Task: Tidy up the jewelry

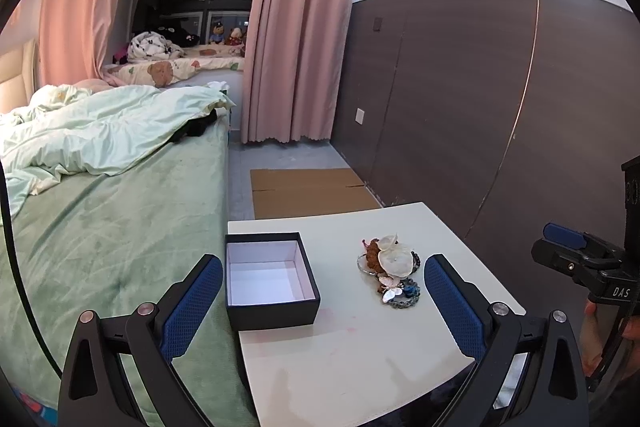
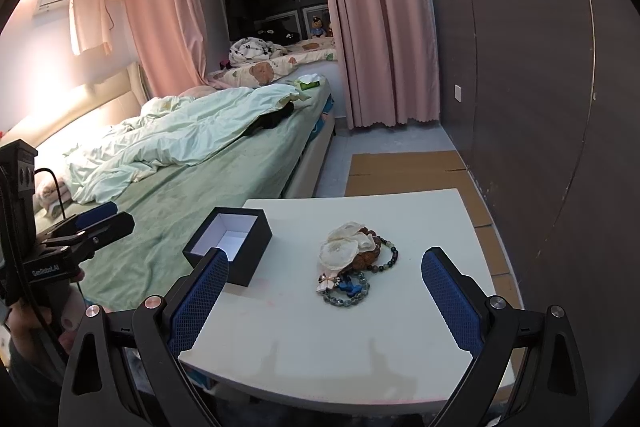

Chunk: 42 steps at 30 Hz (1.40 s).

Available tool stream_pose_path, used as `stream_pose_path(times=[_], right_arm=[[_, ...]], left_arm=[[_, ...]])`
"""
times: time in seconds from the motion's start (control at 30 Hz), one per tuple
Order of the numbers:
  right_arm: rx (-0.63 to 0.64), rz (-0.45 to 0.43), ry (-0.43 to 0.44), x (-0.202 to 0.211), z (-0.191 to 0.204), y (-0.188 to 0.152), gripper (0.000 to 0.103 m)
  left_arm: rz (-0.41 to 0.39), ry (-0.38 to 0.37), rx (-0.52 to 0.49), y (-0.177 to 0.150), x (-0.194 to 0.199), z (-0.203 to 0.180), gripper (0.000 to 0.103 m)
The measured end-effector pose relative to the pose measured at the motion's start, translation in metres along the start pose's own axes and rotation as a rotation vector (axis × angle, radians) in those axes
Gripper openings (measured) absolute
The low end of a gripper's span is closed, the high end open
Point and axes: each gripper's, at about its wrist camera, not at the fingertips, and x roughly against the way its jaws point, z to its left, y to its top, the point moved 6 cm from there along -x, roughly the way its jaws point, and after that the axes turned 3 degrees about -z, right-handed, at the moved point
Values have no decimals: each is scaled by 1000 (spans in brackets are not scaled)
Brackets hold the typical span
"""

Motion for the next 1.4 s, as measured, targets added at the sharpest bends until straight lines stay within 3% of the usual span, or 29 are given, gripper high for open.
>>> stream_pose_path(times=[0.63, 1.03, 1.4], right_arm=[[-25, -1, -7, -3, -2, 3, 98], [-179, 8, -33, -23, -28, 5, 98], [-353, 127, -91, -54, -67, -17, 98]], left_arm=[[-4, -11, 6, 0, 2, -1, 101], [42, -62, 36, 2, -25, -8, 101], [95, -129, 63, -6, -58, -27, 95]])
